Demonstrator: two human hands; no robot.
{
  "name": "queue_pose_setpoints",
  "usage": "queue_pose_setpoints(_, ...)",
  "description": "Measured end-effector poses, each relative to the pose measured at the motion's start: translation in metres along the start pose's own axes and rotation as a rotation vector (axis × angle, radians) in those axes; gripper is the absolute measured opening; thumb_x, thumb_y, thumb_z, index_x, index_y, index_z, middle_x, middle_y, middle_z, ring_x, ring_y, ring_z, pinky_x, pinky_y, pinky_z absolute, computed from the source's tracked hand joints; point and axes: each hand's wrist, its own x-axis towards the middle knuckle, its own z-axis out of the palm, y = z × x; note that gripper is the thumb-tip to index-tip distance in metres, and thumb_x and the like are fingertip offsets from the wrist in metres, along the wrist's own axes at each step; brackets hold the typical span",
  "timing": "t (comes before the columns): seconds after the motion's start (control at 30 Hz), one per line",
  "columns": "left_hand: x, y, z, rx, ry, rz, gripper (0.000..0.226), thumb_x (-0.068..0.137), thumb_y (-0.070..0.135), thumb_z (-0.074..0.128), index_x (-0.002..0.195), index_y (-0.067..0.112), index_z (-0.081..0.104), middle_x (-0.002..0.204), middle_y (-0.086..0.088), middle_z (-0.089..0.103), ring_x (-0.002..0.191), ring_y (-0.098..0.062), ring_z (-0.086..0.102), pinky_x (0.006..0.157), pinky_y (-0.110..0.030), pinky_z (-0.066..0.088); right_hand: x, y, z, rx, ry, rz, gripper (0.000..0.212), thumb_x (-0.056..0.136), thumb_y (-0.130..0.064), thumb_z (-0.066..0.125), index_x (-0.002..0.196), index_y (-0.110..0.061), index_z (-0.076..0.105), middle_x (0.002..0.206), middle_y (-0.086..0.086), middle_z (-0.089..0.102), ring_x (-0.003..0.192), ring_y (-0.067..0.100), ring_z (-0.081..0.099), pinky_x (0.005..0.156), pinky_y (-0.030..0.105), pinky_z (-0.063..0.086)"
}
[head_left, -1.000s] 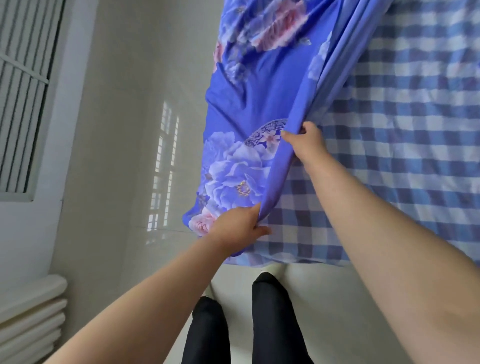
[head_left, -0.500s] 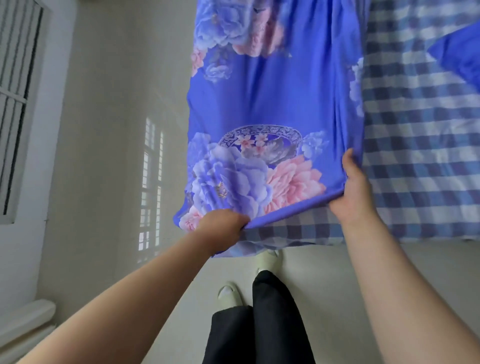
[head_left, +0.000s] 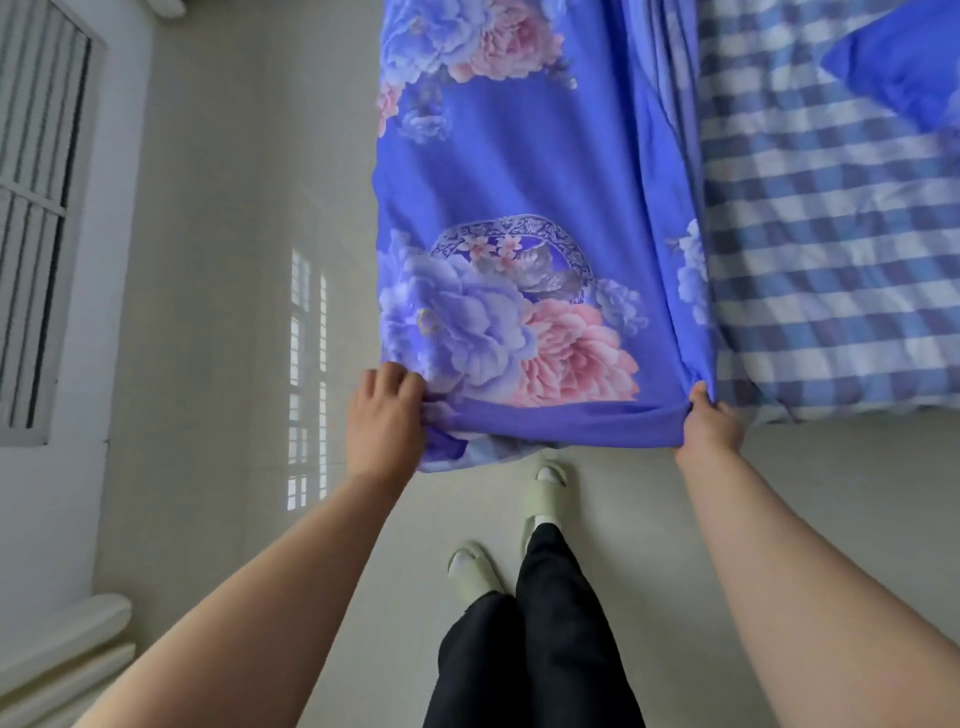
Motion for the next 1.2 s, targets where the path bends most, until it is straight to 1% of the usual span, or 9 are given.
queue_pose_setpoints(0.17,-0.043,-0.027,0.001,-0.004,0.134,-0.156,0.015,0.055,0.002,0.054,0.067,0.011,0.057,0.072,-0.006,0.057,0.074,-0.029,0.045,0.061,-0.032,0.022,0.005,-0.001,-0.007,-0.152,0.080,-0.132,0.037,0.095,-0.029,0.052,0.104,0.006,0.063,0.096,0.019,0.061,0.084,0.024,0.053,0.079,0.034,0.043)
queue_pose_setpoints(0.37,-0.110,-0.044,0.023,0.087,-0.147,-0.174,0.025,0.047,-0.008,0.054,0.059,0.014,0.059,0.058,-0.001,0.056,0.059,-0.029,0.056,0.056,-0.028,0.033,-0.003,0.017,-0.014,-0.435,0.015,-0.237,0.037,0.096,-0.025,0.051,0.100,0.011,0.060,0.108,0.030,0.061,0.090,0.038,0.056,0.083,0.040,0.041)
queue_pose_setpoints(0.53,-0.113,-0.035,0.041,0.282,-0.687,-0.362,0.027,0.079,0.007,0.051,0.095,0.022,0.067,0.098,0.000,0.068,0.101,-0.021,0.059,0.080,-0.030,0.035,0.006,0.053,-0.022,-0.621,-0.076,-0.155,0.040,0.100,-0.022,0.044,0.110,0.015,0.055,0.119,0.034,0.056,0.109,0.045,0.053,0.087,0.041,0.039)
queue_pose_setpoints(0.67,-0.113,-0.023,0.054,0.254,-0.760,-0.519,0.025,0.086,0.026,0.056,0.110,0.027,0.062,0.110,0.001,0.065,0.111,-0.020,0.053,0.087,-0.029,0.033,0.027,0.062,-0.025,-0.726,-0.172,-0.019,0.040,0.099,-0.019,0.044,0.121,0.014,0.050,0.127,0.031,0.052,0.116,0.044,0.050,0.095,0.042,0.037)
queue_pose_setpoints(0.8,-0.111,-0.009,0.070,0.148,-0.889,-0.673,0.072,0.083,0.054,0.060,0.142,0.029,0.028,0.143,0.000,0.039,0.131,-0.023,0.035,0.101,-0.038,0.031,0.062,0.072,-0.022,-0.693,-0.310,0.172,0.045,0.087,-0.028,0.065,0.118,0.003,0.056,0.108,0.018,0.063,0.099,0.038,0.062,0.091,0.054,0.049)
queue_pose_setpoints(0.9,-0.095,0.019,0.074,0.073,-0.725,-0.692,0.075,0.086,0.034,0.058,0.148,0.027,0.017,0.152,-0.001,0.026,0.137,-0.025,0.028,0.107,-0.040,0.029,0.060,0.044,-0.020,-0.718,-0.163,-0.106,0.064,0.077,-0.048,0.069,0.110,0.006,0.059,0.106,0.024,0.063,0.098,0.038,0.062,0.088,0.047,0.050)
queue_pose_setpoints(1.03,-0.047,0.072,0.074,-0.112,-0.289,-0.575,0.062,0.083,0.008,0.053,0.142,0.017,0.038,0.150,-0.008,0.035,0.133,-0.032,0.037,0.105,-0.044,0.033,0.074,-0.016,-0.003,-0.623,-0.109,-0.600,0.040,0.086,-0.032,0.065,0.104,0.004,0.060,0.104,0.024,0.062,0.100,0.036,0.055,0.089,0.041,0.041)
queue_pose_setpoints(1.13,-0.012,0.106,0.081,-0.127,-0.136,-0.342,0.063,0.075,0.009,0.056,0.137,0.018,0.048,0.146,-0.008,0.043,0.129,-0.032,0.045,0.101,-0.043,0.036,0.109,-0.044,0.030,-0.526,-0.252,-0.423,0.058,0.078,-0.060,0.061,0.101,-0.006,0.064,0.097,0.015,0.067,0.081,0.023,0.057,0.081,0.040,0.052)
queue_pose_setpoints(1.2,0.014,0.125,0.081,-0.167,-0.173,-0.255,0.067,0.080,0.015,0.055,0.144,0.024,0.039,0.153,-0.003,0.033,0.139,-0.029,0.034,0.106,-0.042,0.033,0.123,-0.059,0.038,-0.538,-0.336,-0.326,0.047,0.078,-0.048,0.065,0.104,-0.009,0.062,0.095,0.008,0.066,0.082,0.021,0.059,0.081,0.036,0.050)
